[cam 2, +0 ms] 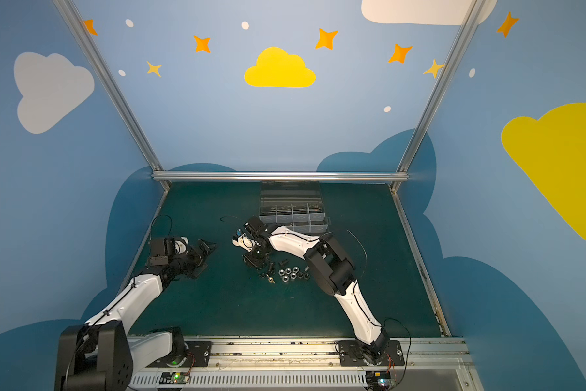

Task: Sort the screws and nuts into containers
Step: Pick up the nut from the center of the table.

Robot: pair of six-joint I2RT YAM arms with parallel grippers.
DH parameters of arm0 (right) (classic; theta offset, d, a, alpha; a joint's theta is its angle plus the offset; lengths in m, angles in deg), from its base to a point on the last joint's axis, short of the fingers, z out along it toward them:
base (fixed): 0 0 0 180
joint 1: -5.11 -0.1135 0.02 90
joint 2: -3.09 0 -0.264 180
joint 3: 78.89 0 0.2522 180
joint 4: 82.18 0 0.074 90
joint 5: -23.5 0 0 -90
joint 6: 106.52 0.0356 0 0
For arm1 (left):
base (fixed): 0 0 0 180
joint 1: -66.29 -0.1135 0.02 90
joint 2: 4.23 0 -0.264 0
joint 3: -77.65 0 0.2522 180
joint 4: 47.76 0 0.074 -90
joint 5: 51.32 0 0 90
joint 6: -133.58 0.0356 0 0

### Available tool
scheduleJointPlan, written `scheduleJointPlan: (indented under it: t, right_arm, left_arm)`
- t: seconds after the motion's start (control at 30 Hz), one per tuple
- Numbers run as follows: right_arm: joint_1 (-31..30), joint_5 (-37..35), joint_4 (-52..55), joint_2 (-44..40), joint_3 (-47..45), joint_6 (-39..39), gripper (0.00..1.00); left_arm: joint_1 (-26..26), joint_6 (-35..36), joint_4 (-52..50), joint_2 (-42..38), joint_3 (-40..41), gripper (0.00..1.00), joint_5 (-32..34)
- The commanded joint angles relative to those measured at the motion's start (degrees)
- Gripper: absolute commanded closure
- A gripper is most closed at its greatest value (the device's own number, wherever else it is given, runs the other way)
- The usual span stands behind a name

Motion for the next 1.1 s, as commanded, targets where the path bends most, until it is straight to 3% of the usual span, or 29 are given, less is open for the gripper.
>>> scheduleJointPlan:
  t: [0.0, 0.8, 1.07]
  right_arm:
    - [-0.3, -0.2, 1.1, 1.3, 1.5, 0.3, 0.82]
    - [-0.1, -1.4, -0.5, 1.4, 1.0, 1.2, 1.00]
    - [-0.1, -2.1, -1.9, -0.2, -0.6, 1.4, 1.00]
  left_arm:
    - [-0.2, 1.1, -0.6, -0.2, -1.6, 0.00, 0.1]
    - [-0.2, 1.1, -1.2, -0.8, -1.7, 0.00, 0.2]
    - [-0.3, 1.0, -1.3, -0.7, -1.7, 0.00, 0.1]
